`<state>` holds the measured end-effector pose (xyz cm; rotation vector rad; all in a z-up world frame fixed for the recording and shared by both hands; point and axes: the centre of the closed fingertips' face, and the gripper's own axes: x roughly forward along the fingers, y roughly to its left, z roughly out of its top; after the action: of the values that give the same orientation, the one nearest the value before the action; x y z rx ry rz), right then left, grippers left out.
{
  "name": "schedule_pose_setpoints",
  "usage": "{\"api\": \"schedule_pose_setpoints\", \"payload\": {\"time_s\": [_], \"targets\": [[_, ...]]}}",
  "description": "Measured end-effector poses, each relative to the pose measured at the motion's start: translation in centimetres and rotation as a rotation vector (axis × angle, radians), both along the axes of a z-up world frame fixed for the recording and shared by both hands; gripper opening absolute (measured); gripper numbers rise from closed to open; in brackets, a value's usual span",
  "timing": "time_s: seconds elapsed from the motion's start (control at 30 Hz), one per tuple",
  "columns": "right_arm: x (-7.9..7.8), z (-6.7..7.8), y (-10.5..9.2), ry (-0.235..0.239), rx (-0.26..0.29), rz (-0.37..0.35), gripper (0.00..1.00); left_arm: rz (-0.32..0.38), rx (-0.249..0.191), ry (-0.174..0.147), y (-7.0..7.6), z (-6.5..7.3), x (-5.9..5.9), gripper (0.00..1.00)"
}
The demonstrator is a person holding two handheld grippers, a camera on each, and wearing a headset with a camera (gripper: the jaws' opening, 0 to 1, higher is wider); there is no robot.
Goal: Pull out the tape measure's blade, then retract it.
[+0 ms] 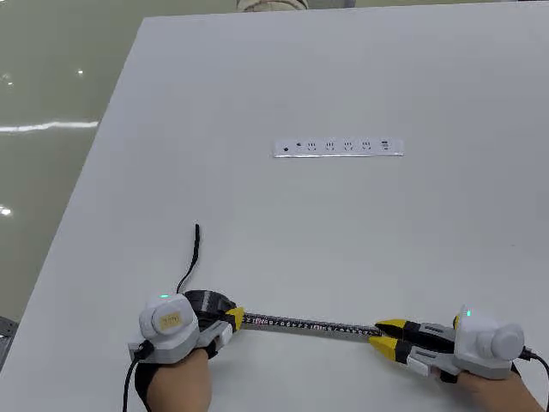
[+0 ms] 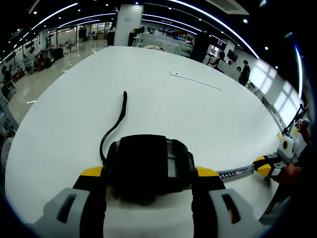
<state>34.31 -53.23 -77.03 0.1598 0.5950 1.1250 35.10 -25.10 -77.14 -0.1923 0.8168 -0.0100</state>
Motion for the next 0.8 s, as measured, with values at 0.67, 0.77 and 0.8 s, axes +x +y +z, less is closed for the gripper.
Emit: {"api": "schedule_pose_setpoints", "payload": {"time_s": [0.67,0.77,0.8], "targets": [[-0.51,-0.46,0.22,-0.077,-0.014,0.082,0.13,-0.005,0.004,-0.003,-0.01,-0.06,-0.01,0.68],[-0.66,-0.39,0.32,-0.121,-0.028,0.092,0.13,-0.005,0.004,-0.003,0.00,-0.08,-0.01,0.68],[-0.67,-0.37,0.34,-0.139,-0.033,0.094,0.13,-0.004,0.004,-0.004,0.00,-0.10,-0.01,0.68]]}}
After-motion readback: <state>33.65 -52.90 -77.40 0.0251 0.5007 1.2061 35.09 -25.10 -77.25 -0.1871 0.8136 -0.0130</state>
